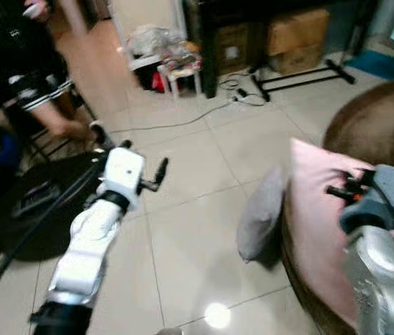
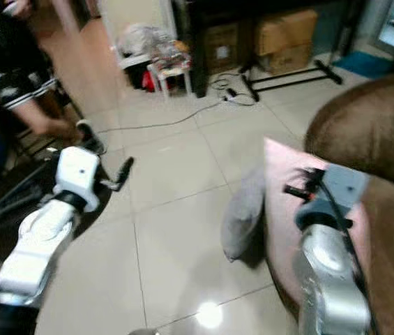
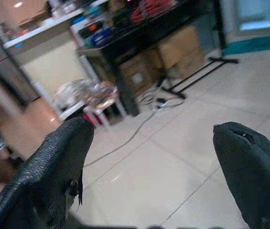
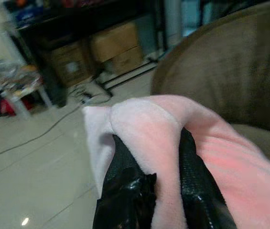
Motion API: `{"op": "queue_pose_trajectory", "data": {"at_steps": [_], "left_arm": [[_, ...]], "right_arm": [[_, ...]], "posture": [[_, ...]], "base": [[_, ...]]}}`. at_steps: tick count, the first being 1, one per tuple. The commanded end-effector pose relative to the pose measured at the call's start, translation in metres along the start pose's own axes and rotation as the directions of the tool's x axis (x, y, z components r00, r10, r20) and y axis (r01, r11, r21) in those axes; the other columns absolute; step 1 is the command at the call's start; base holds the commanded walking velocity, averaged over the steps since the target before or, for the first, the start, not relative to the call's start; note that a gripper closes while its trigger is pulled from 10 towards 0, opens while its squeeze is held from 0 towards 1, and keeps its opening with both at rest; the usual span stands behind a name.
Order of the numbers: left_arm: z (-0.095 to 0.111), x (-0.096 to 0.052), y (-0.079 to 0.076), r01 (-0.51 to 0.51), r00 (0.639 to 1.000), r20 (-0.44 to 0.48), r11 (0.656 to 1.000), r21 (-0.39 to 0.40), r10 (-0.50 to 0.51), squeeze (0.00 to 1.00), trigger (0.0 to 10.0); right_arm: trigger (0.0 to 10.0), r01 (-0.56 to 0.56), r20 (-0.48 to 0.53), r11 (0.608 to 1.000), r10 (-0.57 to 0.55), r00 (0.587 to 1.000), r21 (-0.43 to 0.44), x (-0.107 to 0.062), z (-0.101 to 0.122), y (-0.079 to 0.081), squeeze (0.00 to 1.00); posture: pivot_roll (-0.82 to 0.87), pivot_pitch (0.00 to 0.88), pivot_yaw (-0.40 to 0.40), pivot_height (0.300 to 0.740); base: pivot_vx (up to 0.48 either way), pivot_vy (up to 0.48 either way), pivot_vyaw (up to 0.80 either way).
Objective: Move the pillow to the sofa from floor
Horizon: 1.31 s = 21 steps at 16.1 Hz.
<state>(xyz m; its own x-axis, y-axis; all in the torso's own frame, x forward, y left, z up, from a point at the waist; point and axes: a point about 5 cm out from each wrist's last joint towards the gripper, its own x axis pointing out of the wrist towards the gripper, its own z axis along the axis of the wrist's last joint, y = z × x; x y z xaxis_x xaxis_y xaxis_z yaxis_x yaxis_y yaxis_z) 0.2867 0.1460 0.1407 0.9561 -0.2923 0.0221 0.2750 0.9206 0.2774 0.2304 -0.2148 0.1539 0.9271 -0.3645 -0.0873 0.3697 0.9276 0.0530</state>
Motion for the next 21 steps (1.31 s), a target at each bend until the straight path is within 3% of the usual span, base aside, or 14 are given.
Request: {"op": "queue_pose_trajectory", "data": {"at_steps": [1,4,7,9,12,14,18,21], "left_arm": [[-0.002,0.001,0.0,0.005,1.0,-0.001,1.0,0.01,-0.005,0.0,10.0],[-0.003,0.005,-0.004,-0.016,0.999,0.029,0.999,0.029,0.015,0.0,10.0],[-0.008,-0.004,0.002,-0.059,0.998,0.004,0.998,0.025,0.059,0.0,10.0],[-0.009,-0.019,0.016,-0.09,0.996,-0.008,0.995,0.052,0.091,0.0,10.0],[-0.003,-0.02,0.027,-0.124,0.992,0.011,0.991,0.044,0.124,0.0,10.0],[0.0,-0.022,0.024,-0.114,0.993,0.023,0.994,0.005,0.113,0.0,10.0],[0.005,-0.027,0.027,-0.116,0.993,0.017,0.993,0.014,0.115,0.0,10.0],[0.005,-0.031,0.032,-0.109,0.994,0.009,0.994,0.023,0.109,0.0,10.0]], "right_arm": [[10.0,-0.003,0.067,1.0,0.003,0.998,0.0,-0.005,0.016,0.001,0.0],[10.0,0.031,0.089,0.998,-0.026,0.996,-0.061,-0.016,0.034,-0.01,0.0],[10.0,-0.001,0.099,0.999,0.005,0.995,-0.046,-0.011,0.039,-0.004,0.0],[10.0,-0.095,0.032,0.995,0.096,0.995,-0.028,0.001,0.011,0.018,0.0],[10.0,-0.204,-0.005,0.978,0.204,0.979,-0.034,0.017,0.002,0.039,0.0],[10.0,-0.285,-0.006,0.959,0.285,0.959,-0.008,0.021,0.002,0.054,0.0],[10.0,-0.331,0.007,0.943,0.331,0.944,0.044,0.026,-0.002,0.069,0.0],[10.0,-0.313,0.005,0.946,0.314,0.949,0.08,0.026,-0.005,0.068,0.0]], "posture": [[-0.28,0.0,0.163,0.74],[-0.33,0.0,0.059,0.74],[-0.28,0.0,0.039,0.74],[-0.2,0.0,0.037,0.74],[-0.16,0.0,0.036,0.74],[-0.15,0.0,0.025,0.74],[-0.1,0.0,0.032,0.74],[-0.09,0.0,0.045,0.74]], "base": [[0.0,0.0,0.0],[0.0,0.0,0.0],[0.0,0.0,0.0],[0.0,0.0,0.0],[0.0,0.0,0.0],[0.0,0.0,0.0],[0.211,0.0,-0.6],[0.282,0.0,-0.8]]}}
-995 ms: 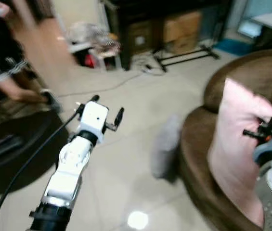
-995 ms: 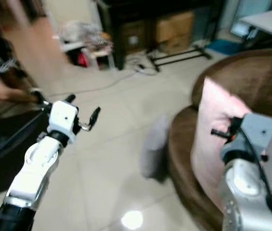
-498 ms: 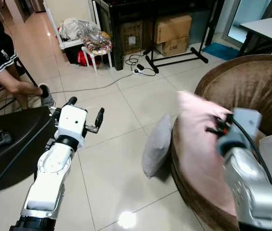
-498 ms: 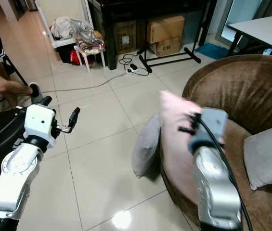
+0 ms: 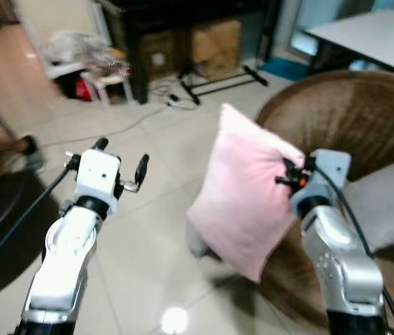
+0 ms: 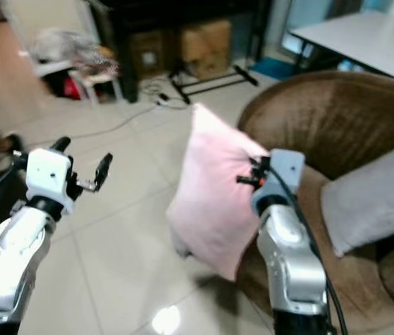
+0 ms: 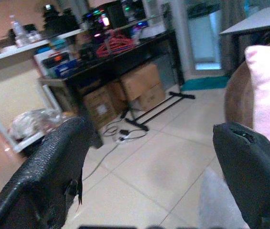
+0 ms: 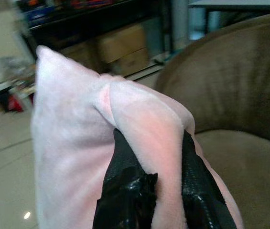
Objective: Move the pillow to the sofa from floor
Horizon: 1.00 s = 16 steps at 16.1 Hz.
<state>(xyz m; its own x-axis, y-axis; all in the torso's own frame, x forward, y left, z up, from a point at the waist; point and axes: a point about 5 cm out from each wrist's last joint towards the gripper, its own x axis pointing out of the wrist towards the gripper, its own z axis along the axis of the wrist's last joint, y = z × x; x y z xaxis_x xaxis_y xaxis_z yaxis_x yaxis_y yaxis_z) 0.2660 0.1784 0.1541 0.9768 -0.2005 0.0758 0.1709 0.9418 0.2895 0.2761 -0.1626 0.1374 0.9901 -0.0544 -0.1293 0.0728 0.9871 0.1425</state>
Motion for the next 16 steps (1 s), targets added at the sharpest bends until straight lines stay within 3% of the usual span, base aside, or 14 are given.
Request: {"op": "queue_pose_trajectory", "data": {"at_steps": [1,10,16], "left_arm": [[-0.002,-0.002,0.005,0.004,1.0,-0.022,1.0,0.013,-0.004,0.0,10.0],[-0.008,-0.009,0.004,0.014,0.998,-0.055,1.0,0.004,-0.014,0.0,10.0],[-0.012,-0.018,-0.001,-0.004,0.997,-0.071,1.0,0.002,0.004,0.0,10.0]], "right_arm": [[10.0,-0.001,0.074,1.0,-0.001,0.997,0.02,0.002,0.013,0.002,0.0],[10.0,0.018,0.058,0.999,-0.021,0.998,0.043,-0.003,0.003,0.0,0.0],[10.0,-0.198,0.095,0.976,0.189,0.977,0.095,-0.012,0.007,0.024,0.0]], "posture": [[-0.09,0.0,0.046,0.74],[-0.09,0.0,0.057,0.74],[-0.07,0.0,0.038,0.74]], "base": [[0.285,0.0,-0.8],[0.284,0.0,-0.8],[0.282,0.0,-0.08]]}}
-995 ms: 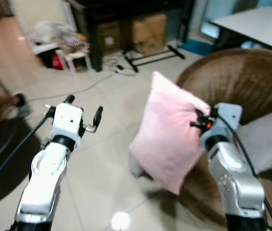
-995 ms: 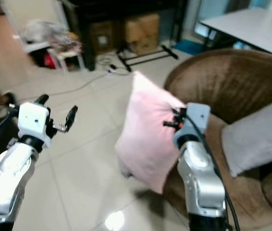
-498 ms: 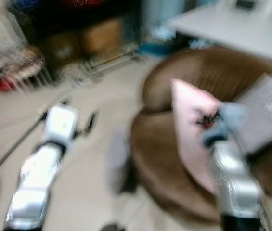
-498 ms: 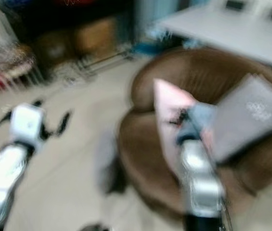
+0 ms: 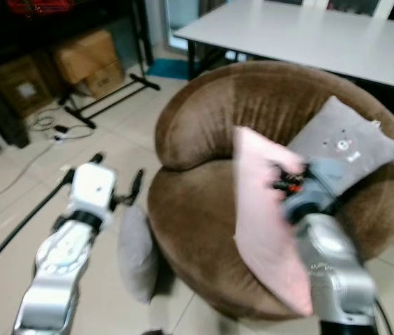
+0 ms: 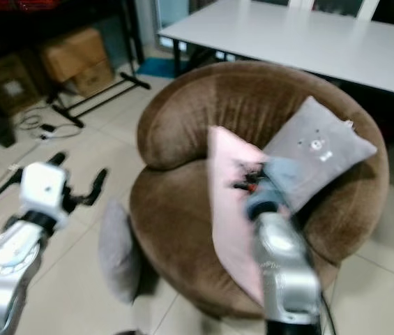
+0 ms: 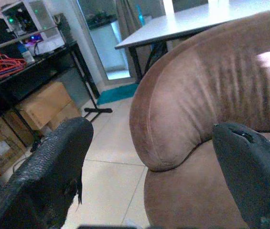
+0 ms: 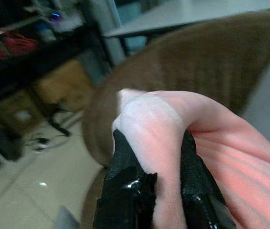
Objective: Move the pillow to the sofa from floor
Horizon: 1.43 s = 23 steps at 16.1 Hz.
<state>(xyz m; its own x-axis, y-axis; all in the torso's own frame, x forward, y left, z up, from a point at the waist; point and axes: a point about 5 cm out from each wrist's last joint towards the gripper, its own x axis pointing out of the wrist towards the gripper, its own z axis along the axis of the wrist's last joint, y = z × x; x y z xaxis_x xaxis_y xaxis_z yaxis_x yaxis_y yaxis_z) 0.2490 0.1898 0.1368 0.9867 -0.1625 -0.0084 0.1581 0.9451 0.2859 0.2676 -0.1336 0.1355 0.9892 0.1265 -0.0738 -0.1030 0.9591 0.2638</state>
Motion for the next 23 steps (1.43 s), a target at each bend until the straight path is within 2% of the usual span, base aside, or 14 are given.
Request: {"op": "queue_pose_trajectory", "data": {"at_steps": [1,9,16,18,20,22,23], "left_arm": [[0.005,0.001,-0.004,0.01,1.0,0.02,1.0,0.008,-0.011,0.0,10.0],[0.004,-0.003,-0.007,0.007,1.0,0.012,1.0,0.028,-0.008,0.0,10.0],[0.004,-0.003,-0.005,0.028,1.0,0.008,0.999,0.034,-0.028,0.0,10.0],[0.0,-0.003,-0.008,0.056,0.998,-0.026,0.998,0.038,-0.055,0.0,10.0],[-0.004,-0.007,-0.011,0.134,0.99,-0.051,0.99,0.051,-0.132,0.0,10.0],[-0.002,-0.009,-0.017,0.26,0.965,-0.052,0.965,0.025,-0.259,0.0,10.0],[-0.001,-0.01,-0.021,0.353,0.934,-0.062,0.935,0.021,-0.351,0.0,10.0]], "right_arm": [[10.0,-0.014,0.07,1.0,0.015,0.997,-0.012,-0.003,0.015,-0.001,0.0],[10.0,-0.01,0.071,1.0,0.008,0.997,0.029,0.007,0.02,0.002,0.0],[10.0,-0.074,0.051,0.996,0.071,0.996,0.048,0.01,0.017,0.019,0.0],[10.0,-0.088,0.032,0.995,0.087,0.996,0.044,0.012,0.014,0.023,0.0],[10.0,-0.177,-0.026,0.984,0.177,0.984,0.033,0.019,0.009,0.042,0.0],[10.0,-0.279,-0.052,0.956,0.284,0.957,0.093,0.03,0.011,0.064,0.0],[10.0,-0.333,-0.048,0.93,0.344,0.938,0.156,0.039,0.017,0.079,0.0]], "posture": [[-0.07,0.0,0.036,0.74],[-0.05,0.0,0.017,0.74],[-0.05,0.0,0.033,0.74],[-0.04,0.0,0.029,0.74],[-0.04,0.0,0.031,0.74],[-0.04,0.0,0.032,0.74],[-0.03,0.0,0.03,0.74]], "base": [[0.281,0.0,0.0],[0.278,0.0,0.0],[0.279,0.0,0.0],[0.0,0.0,0.0],[0.0,0.0,0.0],[0.0,0.0,0.0],[0.0,0.0,0.0]]}}
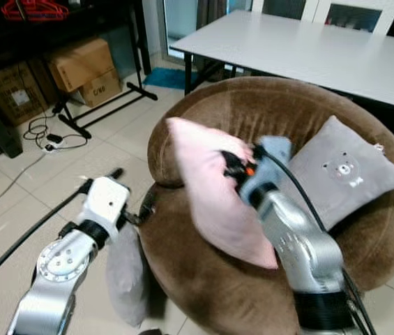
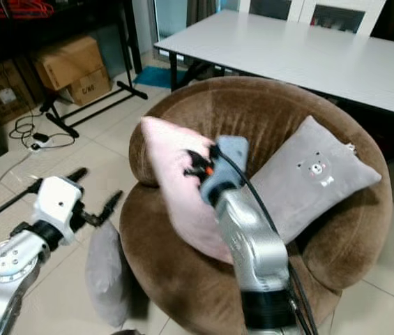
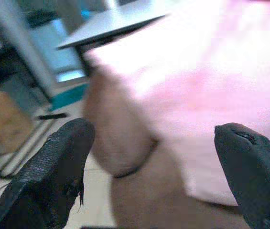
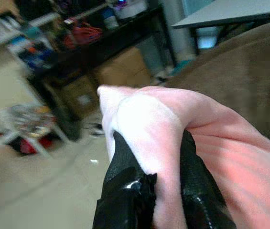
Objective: Move the pillow to the sofa from floor
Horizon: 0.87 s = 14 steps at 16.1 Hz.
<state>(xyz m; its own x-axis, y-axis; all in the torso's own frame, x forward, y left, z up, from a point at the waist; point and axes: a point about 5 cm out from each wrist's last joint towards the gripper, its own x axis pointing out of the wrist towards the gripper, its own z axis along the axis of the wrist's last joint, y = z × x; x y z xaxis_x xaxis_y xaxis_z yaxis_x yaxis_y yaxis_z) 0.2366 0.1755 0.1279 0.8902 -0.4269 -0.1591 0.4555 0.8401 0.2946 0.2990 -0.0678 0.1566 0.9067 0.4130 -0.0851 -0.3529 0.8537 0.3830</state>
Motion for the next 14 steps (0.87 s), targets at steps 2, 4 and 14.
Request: {"op": "queue_pose_trajectory", "data": {"at_steps": [2,4,14], "left_arm": [[0.005,0.0,0.0,0.126,0.992,-0.005,0.992,0.017,-0.126,0.0,10.0],[0.002,-0.002,0.001,0.189,0.982,-0.031,0.982,0.028,-0.188,0.0,10.0],[0.003,-0.003,-0.007,0.32,0.947,-0.039,0.947,-0.01,-0.32,0.0,10.0]], "right_arm": [[10.0,-0.101,0.04,0.989,0.097,0.995,0.104,0.023,0.016,0.022,0.0],[10.0,-0.041,0.061,0.978,0.029,0.998,0.203,0.042,0.022,0.012,0.0],[10.0,0.628,-0.072,0.76,-0.626,0.777,0.17,0.018,-0.009,-0.148,0.0]], "posture": [[-0.02,0.0,0.023,0.74],[-0.01,0.0,0.012,0.74],[0.01,0.0,0.001,0.74]], "base": [[0.0,0.0,0.0],[0.0,0.0,0.0],[0.0,0.0,0.0]]}}
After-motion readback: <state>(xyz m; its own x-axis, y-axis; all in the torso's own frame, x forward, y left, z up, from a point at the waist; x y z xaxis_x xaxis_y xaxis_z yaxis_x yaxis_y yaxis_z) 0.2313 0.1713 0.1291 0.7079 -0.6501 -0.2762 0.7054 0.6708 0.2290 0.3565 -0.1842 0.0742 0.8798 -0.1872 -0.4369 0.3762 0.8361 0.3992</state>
